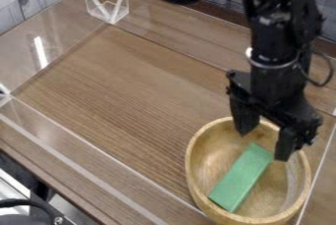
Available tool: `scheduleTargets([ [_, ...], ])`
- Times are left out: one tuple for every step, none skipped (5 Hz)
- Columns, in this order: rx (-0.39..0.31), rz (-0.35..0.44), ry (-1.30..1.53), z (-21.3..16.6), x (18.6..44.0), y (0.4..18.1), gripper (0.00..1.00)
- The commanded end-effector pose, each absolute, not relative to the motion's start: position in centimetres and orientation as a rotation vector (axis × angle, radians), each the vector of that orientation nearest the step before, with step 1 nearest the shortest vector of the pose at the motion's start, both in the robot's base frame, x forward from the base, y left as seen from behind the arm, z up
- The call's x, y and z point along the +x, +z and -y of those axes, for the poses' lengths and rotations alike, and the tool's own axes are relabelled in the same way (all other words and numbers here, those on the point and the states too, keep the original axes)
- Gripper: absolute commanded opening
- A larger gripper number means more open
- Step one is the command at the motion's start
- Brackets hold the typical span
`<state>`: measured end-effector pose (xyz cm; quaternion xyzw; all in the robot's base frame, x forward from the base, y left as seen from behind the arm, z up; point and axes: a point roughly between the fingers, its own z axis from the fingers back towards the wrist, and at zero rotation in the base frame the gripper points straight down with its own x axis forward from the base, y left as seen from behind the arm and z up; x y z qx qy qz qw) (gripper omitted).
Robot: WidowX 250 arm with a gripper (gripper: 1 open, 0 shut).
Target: Put green object into wooden bowl
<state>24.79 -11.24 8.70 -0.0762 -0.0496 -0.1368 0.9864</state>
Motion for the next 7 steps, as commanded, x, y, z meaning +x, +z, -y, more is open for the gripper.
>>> scheduleTargets([
  [-0.151,0.176,-0.162,11.5,26.5,11.4,1.0],
  [-0.14,0.183,-0.154,9.6,28.5,11.1,1.0],
  [-0.128,0.196,-0.136,6.4,30.6,10.7,1.0],
  [-0.14,0.194,-0.142,5.6,30.9,10.2,0.0],
  [-0.142,0.18,-0.161,5.5,30.6,10.0,1.0],
  [-0.143,0.165,-0.167,6.2,30.0,10.0,1.0],
  [-0.148,0.156,-0.165,7.0,29.3,10.3,1.0],
])
